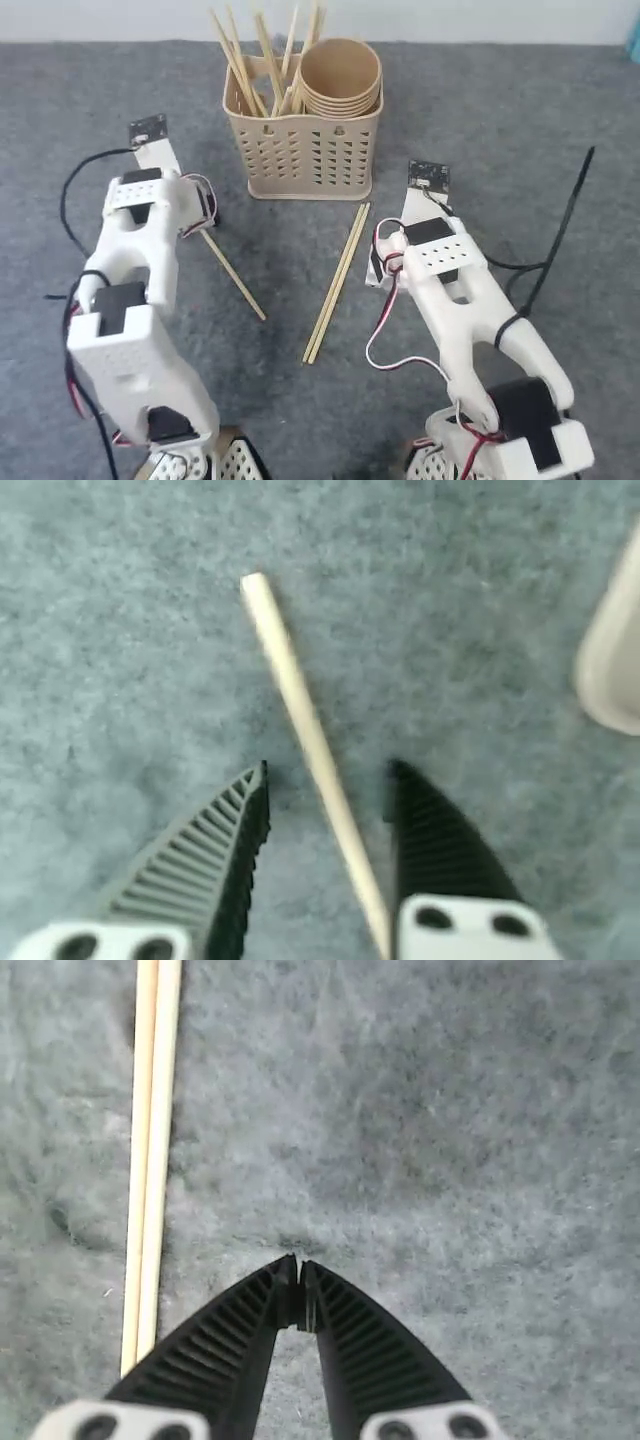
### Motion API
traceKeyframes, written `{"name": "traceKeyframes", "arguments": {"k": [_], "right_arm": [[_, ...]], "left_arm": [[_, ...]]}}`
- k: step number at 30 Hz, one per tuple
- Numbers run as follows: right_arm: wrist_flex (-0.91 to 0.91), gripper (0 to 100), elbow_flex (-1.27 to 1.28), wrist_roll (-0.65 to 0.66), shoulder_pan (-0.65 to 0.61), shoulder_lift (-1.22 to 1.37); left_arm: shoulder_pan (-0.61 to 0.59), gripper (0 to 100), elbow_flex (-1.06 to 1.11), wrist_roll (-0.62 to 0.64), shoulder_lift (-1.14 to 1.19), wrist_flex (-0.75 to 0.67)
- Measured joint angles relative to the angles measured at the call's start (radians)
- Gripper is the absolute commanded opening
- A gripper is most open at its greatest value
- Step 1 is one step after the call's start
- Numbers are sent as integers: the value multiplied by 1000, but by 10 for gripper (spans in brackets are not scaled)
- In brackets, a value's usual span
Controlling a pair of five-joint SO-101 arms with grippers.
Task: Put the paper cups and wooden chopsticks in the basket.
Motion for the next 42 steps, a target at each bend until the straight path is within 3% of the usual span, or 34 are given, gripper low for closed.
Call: {"name": "traceKeyframes", "arguments": {"k": [11,15,21,27,36,42], "right_arm": [[-6,9,0,-12,0,0],[-78,11,0,-135,0,0],[-221,20,3,-284,-12,15],[-365,177,21,-304,-91,100],[-411,100,-51,-305,-97,276],[-327,97,-107,-305,-97,298]], "left_arm": [[29,12,-9,-3,6,-3],[29,12,35,-3,-21,-28],[26,12,334,-26,-247,-245],[46,12,600,-89,-479,-427],[32,12,549,-92,-448,-407],[32,12,523,-92,-433,-385]]}}
